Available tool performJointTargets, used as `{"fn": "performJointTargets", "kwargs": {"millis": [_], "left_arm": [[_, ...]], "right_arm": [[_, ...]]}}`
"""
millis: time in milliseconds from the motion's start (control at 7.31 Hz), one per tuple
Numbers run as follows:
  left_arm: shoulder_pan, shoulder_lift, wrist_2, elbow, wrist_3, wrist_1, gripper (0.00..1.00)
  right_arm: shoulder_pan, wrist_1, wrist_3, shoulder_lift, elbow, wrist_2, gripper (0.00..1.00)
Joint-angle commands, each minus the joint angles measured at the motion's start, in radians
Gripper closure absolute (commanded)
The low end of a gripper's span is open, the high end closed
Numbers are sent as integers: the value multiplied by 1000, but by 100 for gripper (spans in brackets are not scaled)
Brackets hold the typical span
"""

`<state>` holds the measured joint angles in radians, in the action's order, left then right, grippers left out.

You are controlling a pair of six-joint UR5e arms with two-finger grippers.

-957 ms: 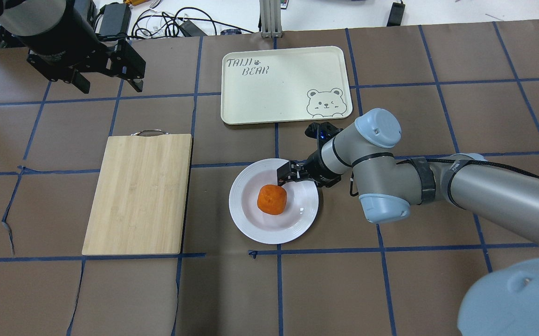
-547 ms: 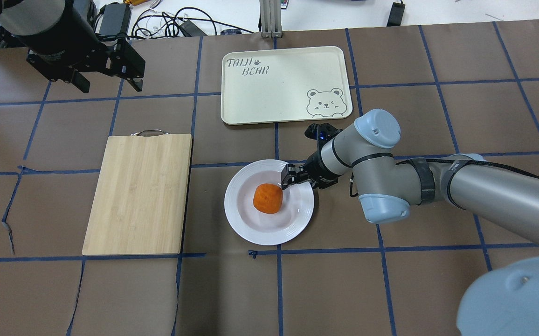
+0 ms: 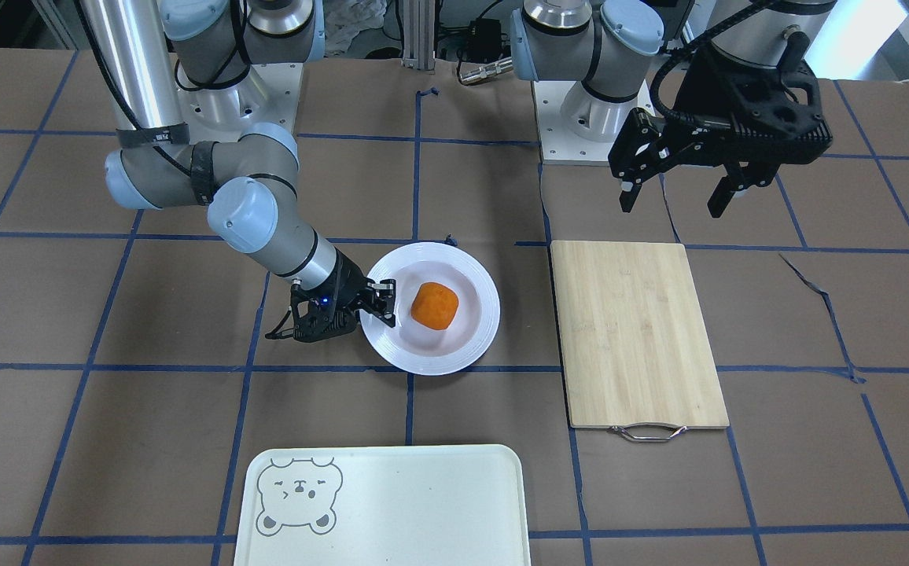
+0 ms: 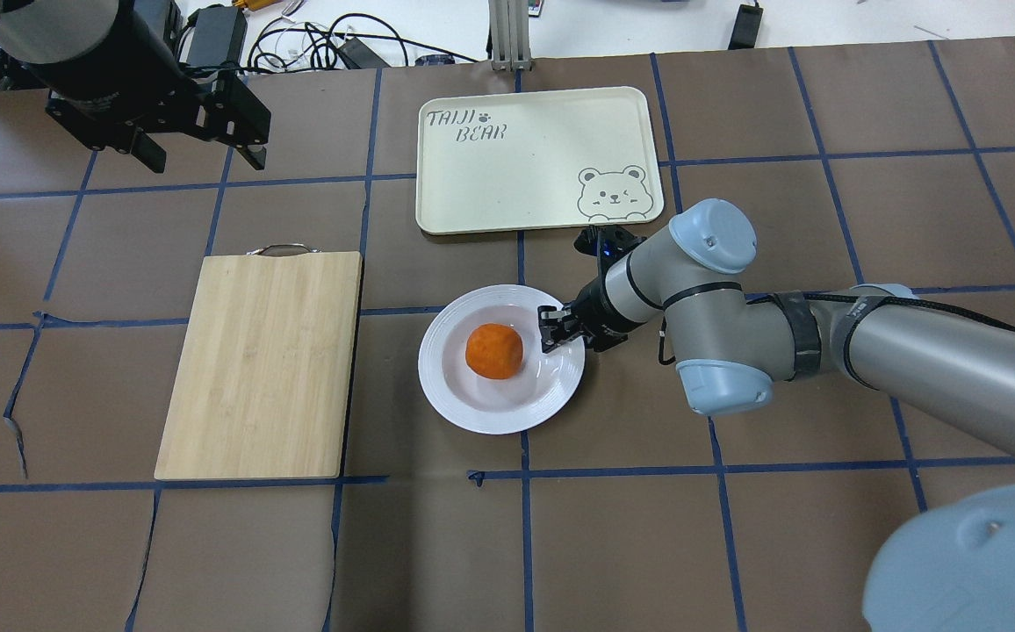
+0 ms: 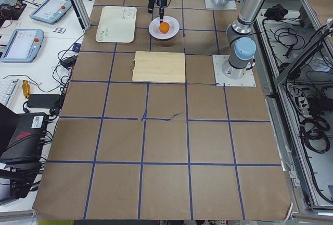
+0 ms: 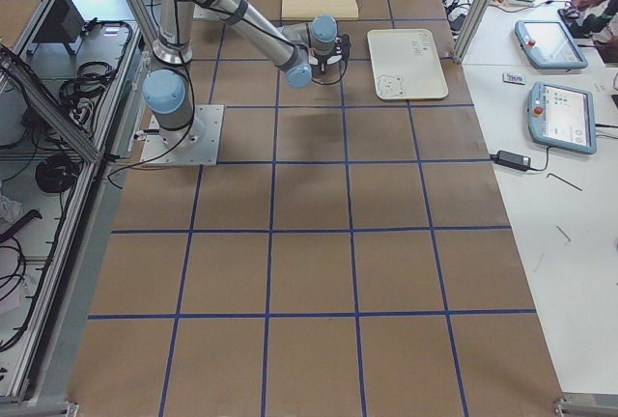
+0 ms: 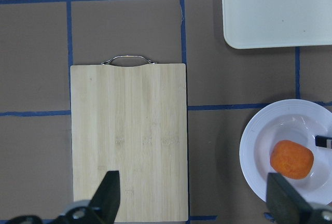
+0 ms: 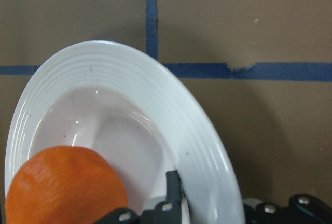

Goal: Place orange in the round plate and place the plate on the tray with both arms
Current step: 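Grip the plate rim nearest the right gripper, then slide the plate with the right gripper onto the bear tray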

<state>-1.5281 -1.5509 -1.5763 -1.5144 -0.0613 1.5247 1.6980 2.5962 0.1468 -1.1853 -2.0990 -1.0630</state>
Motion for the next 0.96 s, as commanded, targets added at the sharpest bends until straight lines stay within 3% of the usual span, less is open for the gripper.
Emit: {"fn": "performJointTargets", "kwargs": {"millis": [0,410,547,821], "left_arm": [[0,0,-2,0,0,0,0],[-1,0,-4,3,0,0,0],[-1,-2,-4,3,0,0,0],[-1,-2,-4,3,0,0,0]], "right_arm": [[-14,63,0,-10,17,3,100],[-62,85,4,-10,114,113,100],[-111,87,4,-1,140,200,100],[-167,21,26,51,270,236,100]]}}
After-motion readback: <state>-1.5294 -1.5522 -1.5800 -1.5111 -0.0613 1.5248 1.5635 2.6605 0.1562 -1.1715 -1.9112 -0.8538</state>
